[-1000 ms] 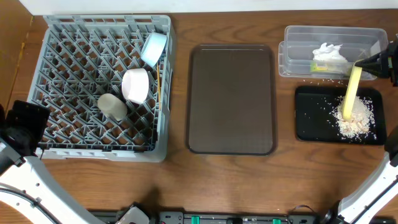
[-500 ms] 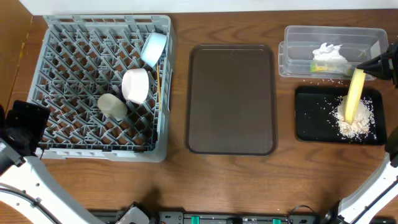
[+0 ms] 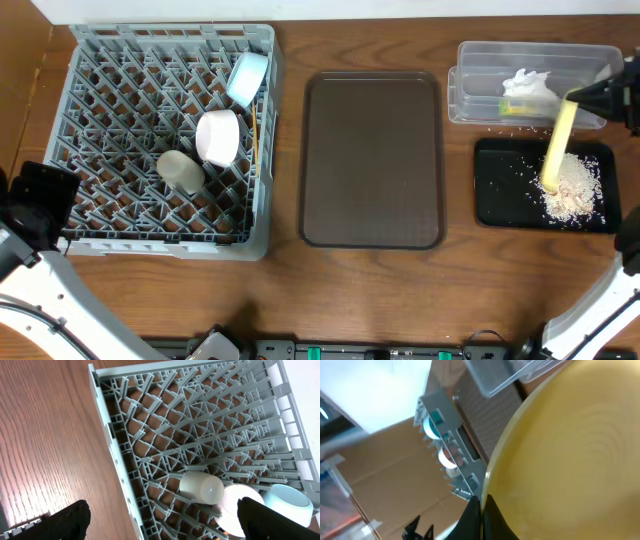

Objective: Sort waste into correct bins and load items into the dishwasher
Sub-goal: 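Carry the emptied yellow plate with the right gripper to the dish rack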

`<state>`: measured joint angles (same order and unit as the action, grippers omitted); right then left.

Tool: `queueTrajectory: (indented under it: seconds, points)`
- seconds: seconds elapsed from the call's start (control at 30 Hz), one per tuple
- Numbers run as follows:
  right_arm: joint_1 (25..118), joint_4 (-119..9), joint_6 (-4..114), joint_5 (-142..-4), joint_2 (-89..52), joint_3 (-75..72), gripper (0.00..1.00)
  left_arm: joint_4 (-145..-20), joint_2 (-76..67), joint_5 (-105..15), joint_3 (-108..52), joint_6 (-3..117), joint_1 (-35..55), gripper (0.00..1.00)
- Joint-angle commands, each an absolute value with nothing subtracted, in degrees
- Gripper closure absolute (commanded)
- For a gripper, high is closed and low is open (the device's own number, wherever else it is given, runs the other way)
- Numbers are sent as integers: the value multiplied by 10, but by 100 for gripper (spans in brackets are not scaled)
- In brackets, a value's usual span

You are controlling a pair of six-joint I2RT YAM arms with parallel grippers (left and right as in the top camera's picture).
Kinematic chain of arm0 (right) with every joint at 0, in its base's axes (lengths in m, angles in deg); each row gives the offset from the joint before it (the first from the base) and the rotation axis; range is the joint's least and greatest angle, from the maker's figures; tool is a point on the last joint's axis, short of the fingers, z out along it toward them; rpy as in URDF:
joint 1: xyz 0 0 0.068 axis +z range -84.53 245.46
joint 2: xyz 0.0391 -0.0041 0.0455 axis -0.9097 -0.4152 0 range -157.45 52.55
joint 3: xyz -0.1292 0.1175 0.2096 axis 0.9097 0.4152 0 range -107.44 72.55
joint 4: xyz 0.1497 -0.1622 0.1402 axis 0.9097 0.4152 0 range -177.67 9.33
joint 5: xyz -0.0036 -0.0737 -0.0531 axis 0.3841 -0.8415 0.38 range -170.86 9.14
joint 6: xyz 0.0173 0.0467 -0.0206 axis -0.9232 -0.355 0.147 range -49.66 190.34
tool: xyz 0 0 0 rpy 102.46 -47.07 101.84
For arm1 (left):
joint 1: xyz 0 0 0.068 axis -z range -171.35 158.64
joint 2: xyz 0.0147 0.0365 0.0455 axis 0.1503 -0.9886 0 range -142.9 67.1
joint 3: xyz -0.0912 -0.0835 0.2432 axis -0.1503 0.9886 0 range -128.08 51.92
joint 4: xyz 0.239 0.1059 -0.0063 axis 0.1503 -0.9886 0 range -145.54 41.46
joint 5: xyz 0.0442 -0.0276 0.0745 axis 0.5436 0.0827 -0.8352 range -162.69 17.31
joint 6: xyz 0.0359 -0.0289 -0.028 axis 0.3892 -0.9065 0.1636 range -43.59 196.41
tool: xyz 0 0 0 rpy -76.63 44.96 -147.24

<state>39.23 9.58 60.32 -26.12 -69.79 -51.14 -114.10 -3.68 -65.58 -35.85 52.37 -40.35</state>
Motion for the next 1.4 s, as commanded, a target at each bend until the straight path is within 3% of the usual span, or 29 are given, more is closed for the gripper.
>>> queueTrajectory:
  seconds: [0.0,0.27,0.67,0.87,1.13,1.37]
  points:
    - [435,96,598,-234,-652,-516,99,-1141,-37,-659,-361,523,-406,5]
    - [557,46,587,-189,-637,-516,99,-1141,-37,-659,-361,523,-406,5]
    - [757,-258,332,-189,-637,-516,99,-1141,-37,-659,-361,523,-406,5]
    - [855,-415,231,-289,-638,-516,99,-1141,-37,-659,-361,523,-406,5]
    - [990,-559,184,-389,-654,-515,99,-1141,-37,-659,-361,523,-406,5]
    - [1065,-626,138,-444,-698,-515,99,-1141,-37,-659,-361,523,-406,5]
